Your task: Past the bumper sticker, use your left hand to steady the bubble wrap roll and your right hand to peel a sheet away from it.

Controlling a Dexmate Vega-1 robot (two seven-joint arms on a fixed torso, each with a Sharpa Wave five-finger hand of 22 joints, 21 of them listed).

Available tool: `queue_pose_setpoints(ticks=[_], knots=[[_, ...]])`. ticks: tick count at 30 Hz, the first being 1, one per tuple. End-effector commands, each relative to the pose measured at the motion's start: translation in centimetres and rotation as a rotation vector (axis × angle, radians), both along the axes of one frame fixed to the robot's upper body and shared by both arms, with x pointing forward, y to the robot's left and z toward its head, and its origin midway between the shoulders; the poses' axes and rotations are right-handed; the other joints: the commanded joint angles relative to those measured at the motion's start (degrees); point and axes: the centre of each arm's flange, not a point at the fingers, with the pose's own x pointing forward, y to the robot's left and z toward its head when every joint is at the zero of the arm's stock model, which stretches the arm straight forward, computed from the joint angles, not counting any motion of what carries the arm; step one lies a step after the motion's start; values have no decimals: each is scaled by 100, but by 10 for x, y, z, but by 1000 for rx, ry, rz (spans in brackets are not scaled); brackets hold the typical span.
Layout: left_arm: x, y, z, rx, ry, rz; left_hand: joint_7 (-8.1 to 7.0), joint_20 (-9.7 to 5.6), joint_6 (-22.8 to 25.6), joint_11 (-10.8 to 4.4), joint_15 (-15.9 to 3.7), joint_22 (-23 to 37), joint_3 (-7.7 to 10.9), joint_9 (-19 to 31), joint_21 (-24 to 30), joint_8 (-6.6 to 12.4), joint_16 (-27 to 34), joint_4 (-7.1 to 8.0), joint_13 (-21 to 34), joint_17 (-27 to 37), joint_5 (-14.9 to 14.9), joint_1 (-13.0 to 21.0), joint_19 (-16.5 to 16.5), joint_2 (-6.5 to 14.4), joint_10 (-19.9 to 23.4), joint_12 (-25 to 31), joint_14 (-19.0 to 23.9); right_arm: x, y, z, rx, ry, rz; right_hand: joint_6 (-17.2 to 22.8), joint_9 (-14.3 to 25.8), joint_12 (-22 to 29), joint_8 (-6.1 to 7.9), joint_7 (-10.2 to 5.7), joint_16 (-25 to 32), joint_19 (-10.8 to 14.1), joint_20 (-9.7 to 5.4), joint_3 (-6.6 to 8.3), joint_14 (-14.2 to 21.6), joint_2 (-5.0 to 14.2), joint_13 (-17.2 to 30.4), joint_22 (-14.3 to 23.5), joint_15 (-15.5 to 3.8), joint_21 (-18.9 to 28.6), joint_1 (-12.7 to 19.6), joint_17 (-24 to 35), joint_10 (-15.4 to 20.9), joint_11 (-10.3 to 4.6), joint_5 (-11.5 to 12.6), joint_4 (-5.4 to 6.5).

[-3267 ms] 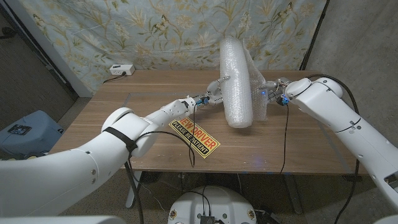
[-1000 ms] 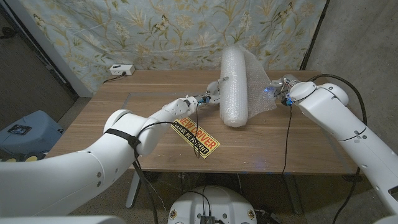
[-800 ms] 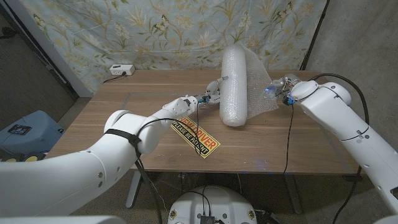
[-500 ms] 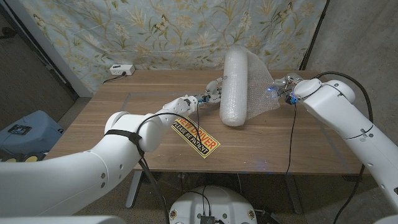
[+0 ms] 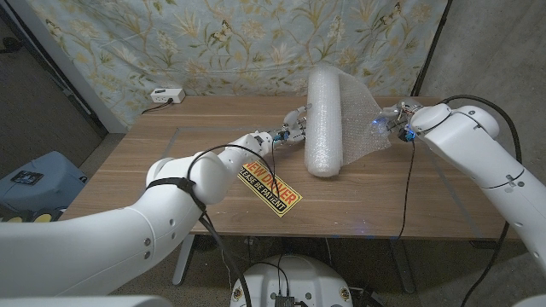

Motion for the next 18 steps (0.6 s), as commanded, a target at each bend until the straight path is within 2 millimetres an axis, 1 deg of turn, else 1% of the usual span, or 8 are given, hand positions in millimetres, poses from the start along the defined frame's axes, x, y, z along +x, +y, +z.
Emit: queue_pose_setpoints(ticks=[1,9,10,12,13,14,15,18], knots=[[-1,-8,-3,-28,23,-5,-182,11,-83,1,24,6,1,-7,10,20,-2,-5,-16,5,-29,-59,1,4,-28,-34,42,-7,-8,3,-15,31,8,24,38,0,22,39,-23,-43,-18,25,46,-2,16,12,3,64,88,31,-1,20,32,-11],[0,-19,-10,-79,79,34,-248,11,-126,-12,34,6,0,-22,17,29,-3,-3,-40,-1,-46,-79,23,10,-40,-44,57,-11,-11,10,-39,44,12,25,71,-4,12,86,-50,-51,-21,28,79,-12,19,11,-1,120,145,61,-2,62,42,-25],[0,-20,-11,-83,85,40,-255,11,-122,-35,25,6,5,-27,21,40,-5,-8,-49,-4,-51,-78,33,16,16,-23,60,-12,-12,11,-45,45,15,23,73,-3,8,97,-61,-51,-21,28,75,-10,25,11,1,127,150,57,-5,59,43,-24],[0,-24,-12,-95,100,50,-208,8,35,-83,-40,5,22,-47,42,120,40,-21,-90,-10,-80,-86,94,54,238,54,198,-13,-12,12,-48,47,15,25,77,-3,4,103,-70,-52,-21,30,76,-13,27,10,1,139,163,65,-7,73,46,-26],[0,-26,-13,-99,105,55,-146,-4,116,-95,-90,6,34,-54,81,147,79,-30,-108,-12,-90,-84,191,72,346,90,317,-14,-12,13,-49,47,14,18,81,-6,0,102,-72,-53,-21,30,79,-14,25,10,0,146,170,71,-9,71,47,-28],[0,-27,-14,-107,112,58,-111,-20,223,-164,-182,7,49,-60,137,178,110,-55,-126,-17,-103,-70,332,77,471,131,436,-14,-12,13,-51,47,15,8,89,-4,-4,89,-79,-55,-21,31,79,-14,33,9,0,154,179,74,-15,78,48,-28],[0,-30,-14,-115,123,64,-84,-10,273,-177,-238,6,62,-62,156,189,126,-66,-135,-18,-108,-58,379,88,549,157,496,-15,-12,14,-58,45,19,8,91,-4,-5,99,-84,-56,-21,32,78,-15,34,9,-1,158,183,74,-14,90,48,-29],[0,-35,-16,-132,146,80,-29,-15,347,-195,-277,3,86,-64,202,197,158,-85,-149,-21,-116,-39,493,95,703,208,633,-16,-12,15,-61,50,20,3,97,-11,-13,103,-102,-58,-21,32,77,-13,26,7,1,174,196,73,-15,97,51,-26]])
